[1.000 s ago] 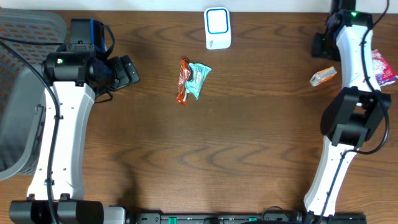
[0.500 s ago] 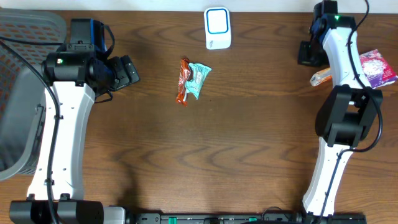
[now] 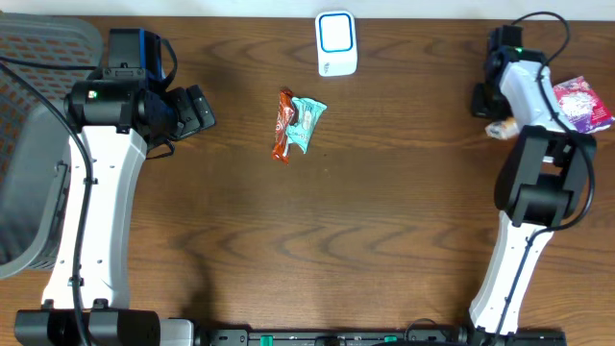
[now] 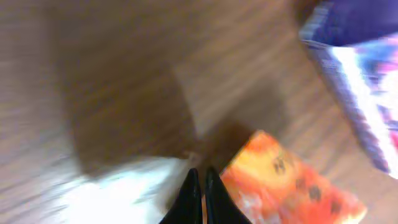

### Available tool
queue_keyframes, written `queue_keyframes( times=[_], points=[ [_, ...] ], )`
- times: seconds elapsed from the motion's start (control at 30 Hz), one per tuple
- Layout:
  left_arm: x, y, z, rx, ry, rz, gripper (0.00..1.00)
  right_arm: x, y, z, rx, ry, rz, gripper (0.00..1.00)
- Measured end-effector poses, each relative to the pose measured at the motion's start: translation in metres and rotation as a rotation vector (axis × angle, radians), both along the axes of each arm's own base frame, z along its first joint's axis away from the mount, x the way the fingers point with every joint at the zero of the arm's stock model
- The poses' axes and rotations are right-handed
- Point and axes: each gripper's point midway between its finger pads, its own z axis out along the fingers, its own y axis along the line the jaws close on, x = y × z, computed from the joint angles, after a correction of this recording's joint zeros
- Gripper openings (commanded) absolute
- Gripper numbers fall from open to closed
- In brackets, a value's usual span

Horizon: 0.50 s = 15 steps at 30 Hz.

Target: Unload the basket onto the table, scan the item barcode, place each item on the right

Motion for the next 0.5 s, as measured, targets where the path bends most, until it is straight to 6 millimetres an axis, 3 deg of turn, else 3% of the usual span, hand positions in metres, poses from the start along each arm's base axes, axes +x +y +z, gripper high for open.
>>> queue_keyframes(
  times=[0.3,0.5],
  points=[
    [0.000,0.000,0.000,0.000,0.000,0.000,0.98,-0.030,-0.054,0.000,-0.026,0.055,-0.112,0.05],
    [0.000,0.000,0.000,0.000,0.000,0.000,0.98,-0.046,-0.063,-0.002,0.003,0.100,-0.141,0.01]
  ],
)
